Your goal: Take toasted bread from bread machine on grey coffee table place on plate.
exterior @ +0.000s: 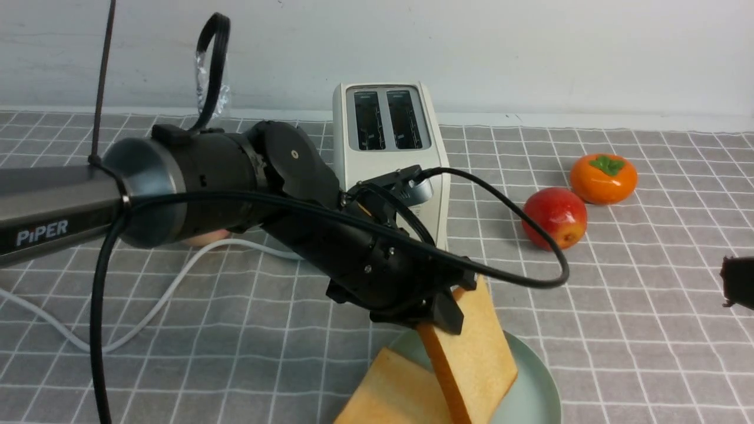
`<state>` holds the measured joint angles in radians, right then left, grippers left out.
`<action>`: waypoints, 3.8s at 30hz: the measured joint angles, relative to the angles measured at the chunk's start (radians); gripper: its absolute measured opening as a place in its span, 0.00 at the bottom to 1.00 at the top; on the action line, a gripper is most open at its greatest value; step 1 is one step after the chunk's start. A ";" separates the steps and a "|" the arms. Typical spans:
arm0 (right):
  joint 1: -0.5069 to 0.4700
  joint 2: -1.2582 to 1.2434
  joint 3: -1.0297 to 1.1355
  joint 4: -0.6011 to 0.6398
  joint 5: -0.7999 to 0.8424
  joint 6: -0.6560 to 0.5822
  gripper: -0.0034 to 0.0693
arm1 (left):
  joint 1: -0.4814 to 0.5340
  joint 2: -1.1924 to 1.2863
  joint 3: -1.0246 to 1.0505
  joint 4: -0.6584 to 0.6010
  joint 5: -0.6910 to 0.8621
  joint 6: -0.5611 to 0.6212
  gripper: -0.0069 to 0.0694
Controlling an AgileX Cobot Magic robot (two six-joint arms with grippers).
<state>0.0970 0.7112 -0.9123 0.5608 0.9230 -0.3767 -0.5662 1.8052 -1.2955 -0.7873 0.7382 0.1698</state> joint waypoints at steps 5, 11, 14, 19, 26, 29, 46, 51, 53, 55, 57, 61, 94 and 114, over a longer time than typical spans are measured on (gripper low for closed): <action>0.000 0.000 0.000 0.000 0.027 0.009 0.82 | 0.000 0.000 -0.001 0.000 -0.013 -0.001 0.76; 0.000 -0.005 0.000 -0.082 0.068 0.178 0.66 | 0.007 -0.033 -0.069 0.038 0.117 -0.022 0.96; 0.000 -0.022 0.000 -0.147 0.072 0.232 0.46 | 0.010 -0.084 -0.099 0.050 0.190 -0.022 0.95; -0.001 -0.146 0.079 -0.230 0.082 0.315 0.03 | 0.011 -0.261 -0.123 0.052 0.343 -0.023 0.80; -0.001 -0.439 0.385 -0.249 -0.089 0.284 0.02 | 0.011 -0.483 -0.054 0.076 0.485 -0.054 0.50; -0.001 -0.551 0.529 -0.290 -0.227 0.274 0.02 | 0.011 -0.595 0.039 0.090 0.489 -0.102 0.36; -0.001 -0.680 0.715 -0.443 -0.599 0.266 0.04 | 0.011 -1.270 0.541 0.237 0.269 -0.341 0.07; -0.001 -0.680 0.715 -0.443 -0.599 0.266 0.05 | 0.011 -1.306 0.562 0.425 0.207 -0.341 0.07; -0.001 -0.680 0.715 -0.443 -0.599 0.266 0.05 | 0.011 -1.306 0.566 0.464 0.204 -0.341 0.07; -0.001 -0.680 0.715 -0.443 -0.599 0.266 0.05 | 0.011 -1.306 0.569 0.492 0.204 -0.341 0.07; -0.001 -0.680 0.715 -0.443 -0.599 0.266 0.05 | 0.011 -1.306 0.570 0.521 0.204 -0.341 0.07; -0.001 -0.680 0.715 -0.445 -0.599 0.266 0.05 | 0.011 -1.306 0.572 0.542 0.195 -0.331 0.07; -0.001 -0.680 0.715 -0.446 -0.594 0.266 0.08 | 0.564 -1.817 1.324 0.761 -0.338 -0.420 0.08; -0.001 -0.680 0.715 -0.446 -0.592 0.265 0.10 | 0.564 -1.817 1.325 0.761 -0.342 -0.420 0.09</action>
<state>0.0959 0.0313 -0.1969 0.1150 0.3306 -0.1114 -0.0019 -0.0115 0.0297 -0.0260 0.3967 -0.2498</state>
